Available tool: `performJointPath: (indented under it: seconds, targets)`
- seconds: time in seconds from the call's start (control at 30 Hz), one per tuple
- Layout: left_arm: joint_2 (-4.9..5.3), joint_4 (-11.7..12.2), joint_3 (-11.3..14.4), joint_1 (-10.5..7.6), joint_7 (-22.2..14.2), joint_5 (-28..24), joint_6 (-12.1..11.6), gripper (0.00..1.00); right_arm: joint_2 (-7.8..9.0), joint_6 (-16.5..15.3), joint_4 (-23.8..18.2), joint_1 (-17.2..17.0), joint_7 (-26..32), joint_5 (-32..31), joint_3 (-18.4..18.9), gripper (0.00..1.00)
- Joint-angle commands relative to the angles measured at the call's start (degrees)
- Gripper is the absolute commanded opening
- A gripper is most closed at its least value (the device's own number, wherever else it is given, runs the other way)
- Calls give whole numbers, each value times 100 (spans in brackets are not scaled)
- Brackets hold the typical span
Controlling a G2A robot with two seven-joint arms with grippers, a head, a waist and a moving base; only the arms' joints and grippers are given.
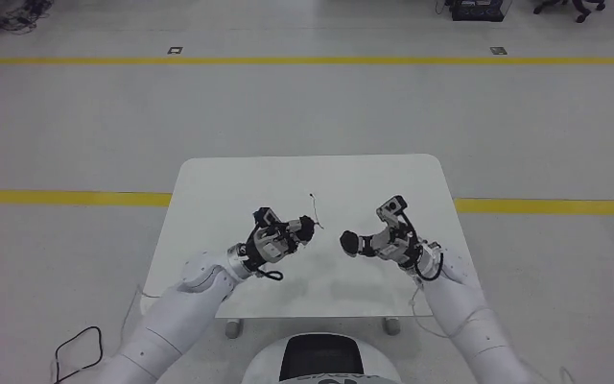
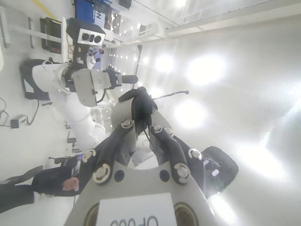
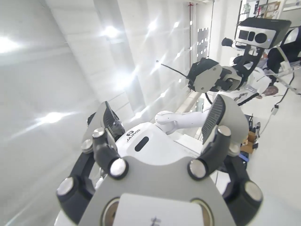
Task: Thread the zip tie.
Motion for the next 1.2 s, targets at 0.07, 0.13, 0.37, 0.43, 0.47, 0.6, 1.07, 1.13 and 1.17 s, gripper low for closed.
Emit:
performJointPath:
  seconds: [0.07, 0.13, 0.37, 0.43, 0.47, 0.6, 1.07, 1.13, 1.17]
  targets:
    - [-42, 72, 83, -70, -325, -273, 126, 0, -24, 303, -9, 84, -4, 287, -283, 100]
    - [-43, 84, 81, -80, -329, -254, 117, 0, -24, 303, -9, 84, -4, 287, -283, 100]
    - [-49, 8, 97, -70, -160, -168, 126, 0, -26, 306, -45, 73, -82, 276, -287, 100]
    - [-58, -37, 114, -48, -170, -236, 191, 0, -19, 249, -221, 20, -224, 135, -303, 100]
    - [-61, -39, 117, -45, -184, -270, 216, 0, -16, 241, -271, -1, -239, 118, -303, 100]
    - [-69, -22, 177, -91, -183, -141, 365, 0, -15, 204, -400, -39, -4, 217, -311, 100]
    - [-97, -95, 129, -44, -221, -524, 498, 0, 0, 158, -664, -153, -263, 107, -295, 100]
    - [-103, -90, 123, -42, -278, -577, 523, 0, 4, 194, -698, -176, -280, 111, -302, 100]
    - [-104, -86, 120, -44, -289, -581, 535, 0, 2, 241, -705, -182, -265, 156, -311, 100]
